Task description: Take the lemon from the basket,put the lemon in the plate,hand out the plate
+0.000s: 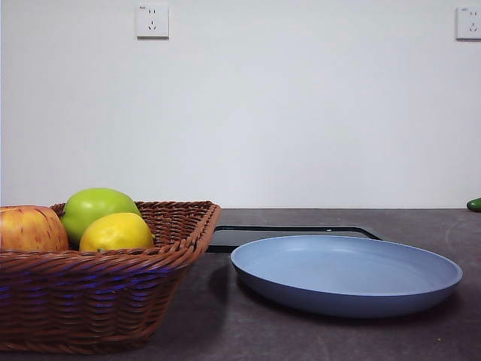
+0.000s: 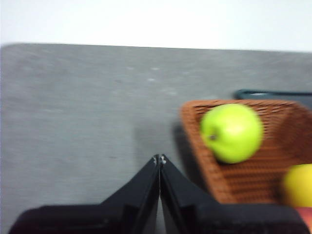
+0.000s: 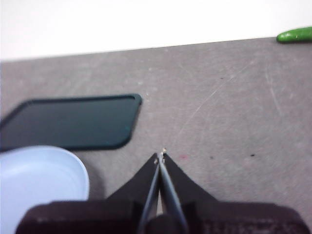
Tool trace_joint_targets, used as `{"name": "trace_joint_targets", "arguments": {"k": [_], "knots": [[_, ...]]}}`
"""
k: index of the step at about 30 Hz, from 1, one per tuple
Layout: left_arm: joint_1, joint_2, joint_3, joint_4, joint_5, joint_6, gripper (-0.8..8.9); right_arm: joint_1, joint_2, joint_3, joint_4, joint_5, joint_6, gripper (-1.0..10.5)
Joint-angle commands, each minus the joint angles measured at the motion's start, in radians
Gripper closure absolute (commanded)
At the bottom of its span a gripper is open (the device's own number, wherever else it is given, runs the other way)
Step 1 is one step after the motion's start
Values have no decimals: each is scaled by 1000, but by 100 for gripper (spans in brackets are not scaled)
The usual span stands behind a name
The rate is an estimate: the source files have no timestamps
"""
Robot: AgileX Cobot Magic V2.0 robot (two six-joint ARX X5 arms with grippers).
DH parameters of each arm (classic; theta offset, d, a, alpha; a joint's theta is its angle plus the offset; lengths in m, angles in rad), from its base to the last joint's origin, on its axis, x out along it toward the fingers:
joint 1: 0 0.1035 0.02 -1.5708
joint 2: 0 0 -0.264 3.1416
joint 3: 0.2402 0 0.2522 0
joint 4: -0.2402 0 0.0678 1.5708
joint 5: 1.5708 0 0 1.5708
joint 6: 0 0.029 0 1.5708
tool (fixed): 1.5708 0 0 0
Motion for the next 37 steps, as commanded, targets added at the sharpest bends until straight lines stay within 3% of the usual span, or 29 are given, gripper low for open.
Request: {"name": "trace_joint_targets", "arguments": {"k": [1, 8, 13, 17, 25, 33, 37], "knots": [[2, -3, -5, 16, 110, -167, 805, 0, 1, -5, 25, 0, 213, 943], [2, -3, -5, 51, 258, -261, 806, 0, 1, -3, 50, -16, 488, 943], [2, -2, 31, -1, 257, -308, 806, 0, 2, 47, 33, -106, 510, 944], [2, 15, 113, -129, 235, -307, 806, 0, 27, 162, -91, -105, 520, 944], [2, 204, 314, -237, 241, -288, 806, 0, 204, 435, -314, -108, 397, 944], [1, 498, 573, -280, 328, -130, 807, 0, 446, 671, -487, -160, 241, 943], [0, 650, 696, -345, 418, -71, 807, 0, 575, 747, -561, -180, 150, 943]]}}
